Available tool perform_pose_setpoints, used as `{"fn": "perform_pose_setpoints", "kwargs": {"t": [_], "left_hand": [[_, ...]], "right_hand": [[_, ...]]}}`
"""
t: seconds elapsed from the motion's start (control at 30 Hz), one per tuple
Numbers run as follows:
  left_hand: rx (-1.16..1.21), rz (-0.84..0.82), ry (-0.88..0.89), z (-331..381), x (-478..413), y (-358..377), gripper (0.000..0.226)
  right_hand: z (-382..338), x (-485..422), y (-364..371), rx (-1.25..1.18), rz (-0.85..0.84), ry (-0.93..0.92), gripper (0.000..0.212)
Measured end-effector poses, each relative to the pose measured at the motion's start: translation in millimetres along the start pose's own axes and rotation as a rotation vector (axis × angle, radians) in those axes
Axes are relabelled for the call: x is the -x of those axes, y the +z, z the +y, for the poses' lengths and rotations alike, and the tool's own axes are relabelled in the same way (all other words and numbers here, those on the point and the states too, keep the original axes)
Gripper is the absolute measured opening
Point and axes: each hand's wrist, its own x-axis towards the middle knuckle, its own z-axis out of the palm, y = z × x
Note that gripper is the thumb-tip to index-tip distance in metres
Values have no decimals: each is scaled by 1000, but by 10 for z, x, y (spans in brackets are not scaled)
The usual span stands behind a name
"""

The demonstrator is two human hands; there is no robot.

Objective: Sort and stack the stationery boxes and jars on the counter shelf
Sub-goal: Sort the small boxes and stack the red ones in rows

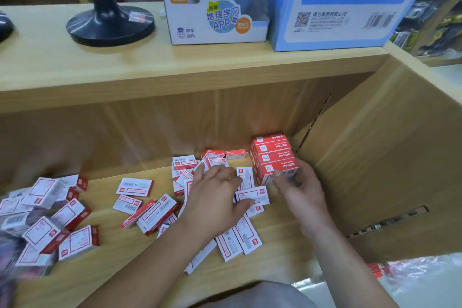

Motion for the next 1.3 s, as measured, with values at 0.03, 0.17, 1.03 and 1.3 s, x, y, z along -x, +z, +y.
{"fn": "perform_pose_setpoints", "kwargs": {"t": [0.03, 0.17, 1.03, 1.3], "left_hand": [[15, 0, -3, -23, -44, -36, 53], [20, 68, -37, -316, -246, -276, 37], [290, 104, -284, -798, 738, -432, 61], [337, 15, -212, -993, 705, -404, 84]], "right_hand": [[-20, 17, 1, 10, -5, -4, 37], [-100, 268, -71, 76, 195, -187, 39], [177, 615, 629, 640, -256, -305, 76], [65, 520, 739, 668, -288, -386, 67]]}}
